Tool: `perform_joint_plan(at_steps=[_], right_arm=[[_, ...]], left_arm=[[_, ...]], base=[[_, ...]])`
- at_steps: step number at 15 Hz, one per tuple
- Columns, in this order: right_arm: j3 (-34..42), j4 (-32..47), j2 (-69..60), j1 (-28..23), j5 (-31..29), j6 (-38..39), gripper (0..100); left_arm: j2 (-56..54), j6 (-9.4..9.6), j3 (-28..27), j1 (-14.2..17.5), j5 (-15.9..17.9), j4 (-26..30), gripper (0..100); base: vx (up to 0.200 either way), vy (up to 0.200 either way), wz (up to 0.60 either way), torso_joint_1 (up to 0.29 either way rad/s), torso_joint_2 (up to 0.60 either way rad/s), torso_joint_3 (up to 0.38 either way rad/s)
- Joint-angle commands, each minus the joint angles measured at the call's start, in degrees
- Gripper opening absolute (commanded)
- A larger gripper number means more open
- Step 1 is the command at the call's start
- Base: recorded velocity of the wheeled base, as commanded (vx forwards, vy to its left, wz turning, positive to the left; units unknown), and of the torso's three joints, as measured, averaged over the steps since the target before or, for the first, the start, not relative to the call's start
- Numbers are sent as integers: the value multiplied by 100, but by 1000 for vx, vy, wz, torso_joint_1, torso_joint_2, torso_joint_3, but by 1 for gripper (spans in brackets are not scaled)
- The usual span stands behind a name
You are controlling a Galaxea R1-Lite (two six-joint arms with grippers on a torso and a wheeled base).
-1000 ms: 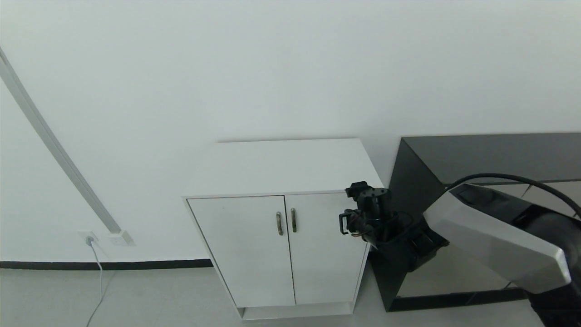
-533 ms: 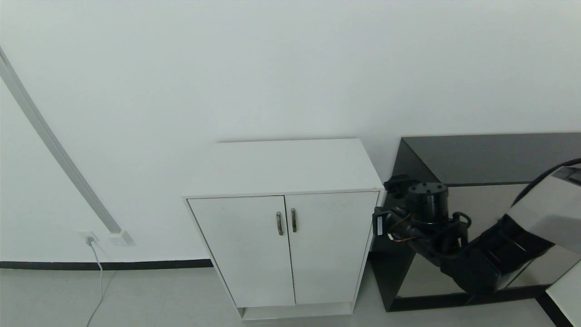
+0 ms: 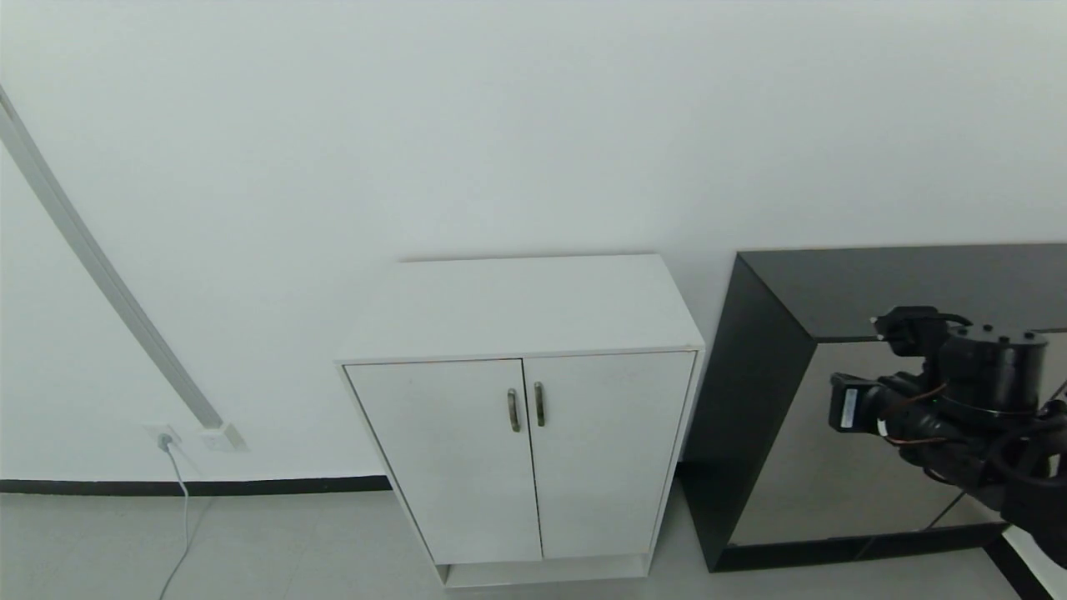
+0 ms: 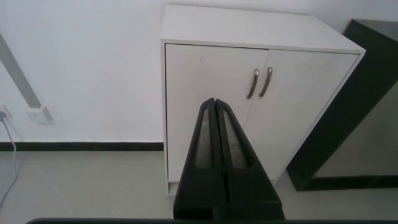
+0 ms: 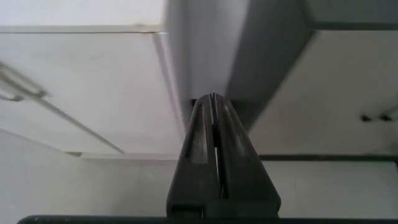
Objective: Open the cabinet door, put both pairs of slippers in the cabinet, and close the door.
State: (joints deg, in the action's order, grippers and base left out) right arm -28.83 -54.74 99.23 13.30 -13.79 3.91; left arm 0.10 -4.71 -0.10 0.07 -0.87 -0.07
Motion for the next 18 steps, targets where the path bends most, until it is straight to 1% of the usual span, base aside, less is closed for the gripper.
perform_joint_plan(at_steps=[1, 3, 5, 7, 9, 14, 17, 18], right_arm=[[528, -2, -747, -495, 78, -75, 0], [870, 7, -1143, -855, 359, -295, 0], [1283, 33, -1793, -1339, 799, -532, 0], [1697, 60, -2356, -1646, 1185, -620, 0], [2154, 60, -2839, -1673, 1396, -681, 0], [2883, 68, -3542, -1673, 1845, -769, 0], [2883, 719, -4008, -1664, 1994, -804, 0], [2874, 1316, -4412, -1664, 2187, -848, 0]], left_arm=[[-1, -4, 1, 1, -1, -1, 0], [-1, -4, 1, 1, -1, -1, 0], [-1, 5, 1, 1, -1, -1, 0], [-1, -4, 1, 1, -1, -1, 0], [-1, 5, 1, 1, 7, -1, 0], [-1, 5, 1, 1, 7, -1, 0], [-1, 5, 1, 1, 7, -1, 0], [-1, -4, 1, 1, 7, -1, 0]], base=[[0, 0, 0, 0, 0, 0], [0, 0, 0, 0, 0, 0], [0, 0, 0, 0, 0, 0], [0, 0, 0, 0, 0, 0], [0, 0, 0, 0, 0, 0], [0, 0, 0, 0, 0, 0], [0, 0, 0, 0, 0, 0], [0, 0, 0, 0, 0, 0]])
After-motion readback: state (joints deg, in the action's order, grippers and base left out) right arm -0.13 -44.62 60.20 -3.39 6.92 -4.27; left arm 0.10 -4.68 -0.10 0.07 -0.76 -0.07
